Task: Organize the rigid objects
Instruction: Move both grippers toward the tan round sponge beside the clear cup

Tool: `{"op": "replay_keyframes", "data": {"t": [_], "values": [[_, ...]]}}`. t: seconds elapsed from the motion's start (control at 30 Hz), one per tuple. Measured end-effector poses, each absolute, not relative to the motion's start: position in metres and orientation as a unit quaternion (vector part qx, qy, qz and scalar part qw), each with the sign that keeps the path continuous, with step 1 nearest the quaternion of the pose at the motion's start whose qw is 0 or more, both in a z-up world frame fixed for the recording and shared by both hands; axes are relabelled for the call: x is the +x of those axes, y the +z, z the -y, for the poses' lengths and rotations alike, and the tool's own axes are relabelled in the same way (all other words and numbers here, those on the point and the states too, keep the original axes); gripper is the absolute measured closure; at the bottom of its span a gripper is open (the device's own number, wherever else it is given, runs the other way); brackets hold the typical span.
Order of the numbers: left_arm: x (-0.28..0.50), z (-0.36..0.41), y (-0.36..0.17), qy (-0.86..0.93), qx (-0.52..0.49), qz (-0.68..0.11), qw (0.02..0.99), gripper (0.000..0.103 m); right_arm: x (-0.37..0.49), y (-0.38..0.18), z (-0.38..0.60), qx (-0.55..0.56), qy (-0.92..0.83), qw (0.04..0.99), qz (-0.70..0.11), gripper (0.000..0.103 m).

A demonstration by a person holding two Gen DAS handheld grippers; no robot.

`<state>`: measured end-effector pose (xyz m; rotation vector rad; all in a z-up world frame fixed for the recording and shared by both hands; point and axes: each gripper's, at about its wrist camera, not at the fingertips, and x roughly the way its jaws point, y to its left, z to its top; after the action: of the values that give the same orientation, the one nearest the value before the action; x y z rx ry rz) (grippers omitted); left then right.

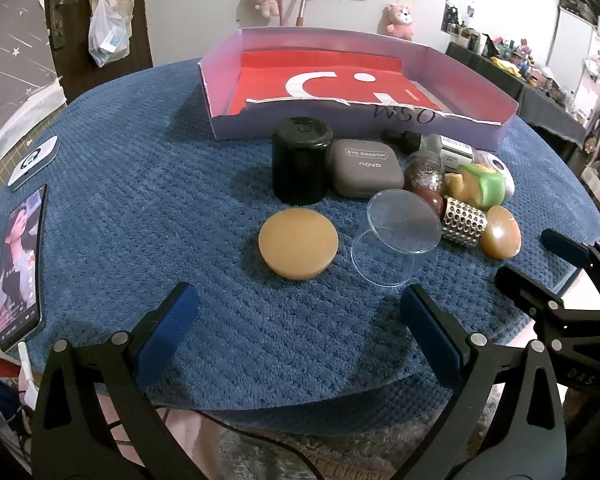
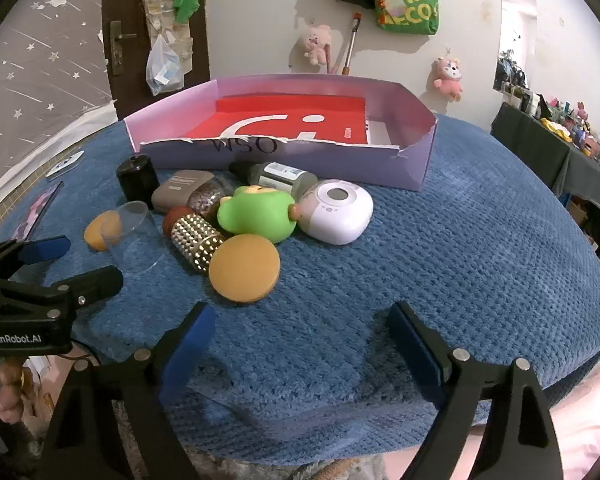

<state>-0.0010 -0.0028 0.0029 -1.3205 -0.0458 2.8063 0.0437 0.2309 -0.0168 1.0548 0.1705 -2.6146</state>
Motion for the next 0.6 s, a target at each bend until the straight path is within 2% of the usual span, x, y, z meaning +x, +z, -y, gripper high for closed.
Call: {"op": "replay_keyframes", "data": {"t": [0.3, 0.6], "values": [[0.0001, 0.0008, 0.0032, 0.906, -0.422, 0.009, 0.018, 0.006, 0.0373, -0.0157, -0.2322, 0.368, -0.914, 0.162, -0.059, 0.022], [-0.0001, 0.0016, 0.004, 0.907, -0.42, 0.004, 0.018, 0.01, 0.0387, -0.0149, -0.2316, 0.353, -0.919, 0.165, -0.052, 0.023]]}}
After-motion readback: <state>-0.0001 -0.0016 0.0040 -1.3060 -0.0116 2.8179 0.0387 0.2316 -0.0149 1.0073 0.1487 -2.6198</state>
